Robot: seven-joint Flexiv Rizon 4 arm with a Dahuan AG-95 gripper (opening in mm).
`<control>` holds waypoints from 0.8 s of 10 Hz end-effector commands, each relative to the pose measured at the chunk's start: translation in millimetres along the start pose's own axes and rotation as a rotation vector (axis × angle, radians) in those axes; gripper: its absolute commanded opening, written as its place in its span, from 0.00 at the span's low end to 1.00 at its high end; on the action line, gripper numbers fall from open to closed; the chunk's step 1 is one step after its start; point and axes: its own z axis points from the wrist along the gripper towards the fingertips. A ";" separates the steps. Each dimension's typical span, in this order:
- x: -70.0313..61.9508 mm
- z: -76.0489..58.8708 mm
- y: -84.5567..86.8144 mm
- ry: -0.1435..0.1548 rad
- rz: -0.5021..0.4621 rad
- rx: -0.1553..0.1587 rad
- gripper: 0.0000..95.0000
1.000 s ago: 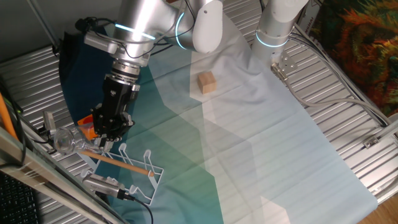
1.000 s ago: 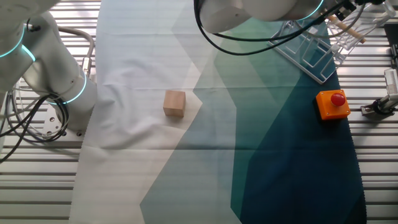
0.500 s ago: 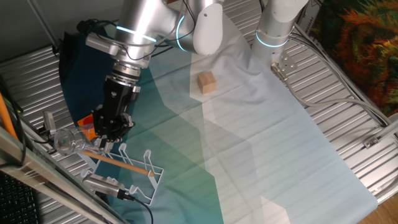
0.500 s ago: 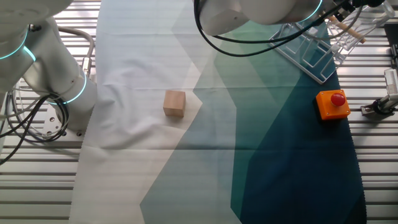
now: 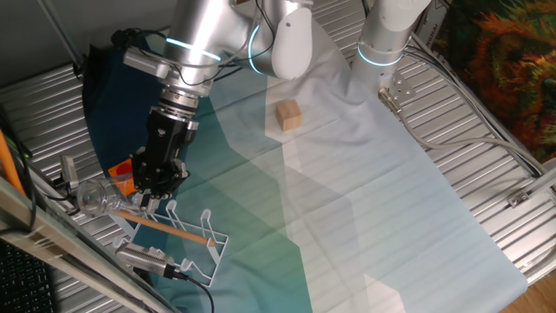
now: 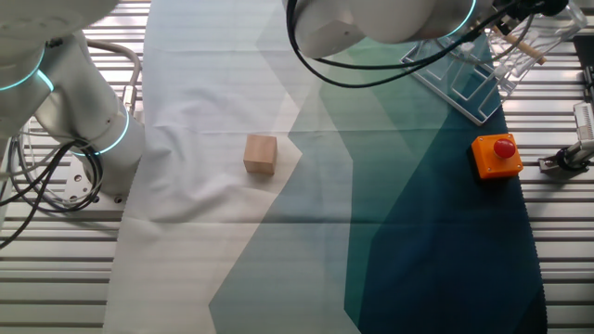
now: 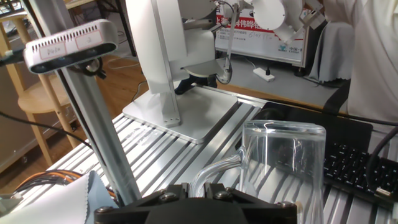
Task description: Put the cup on the cup rack
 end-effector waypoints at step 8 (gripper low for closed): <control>5.4 -1.1 -0.4 -0.007 -0.010 0.001 0.00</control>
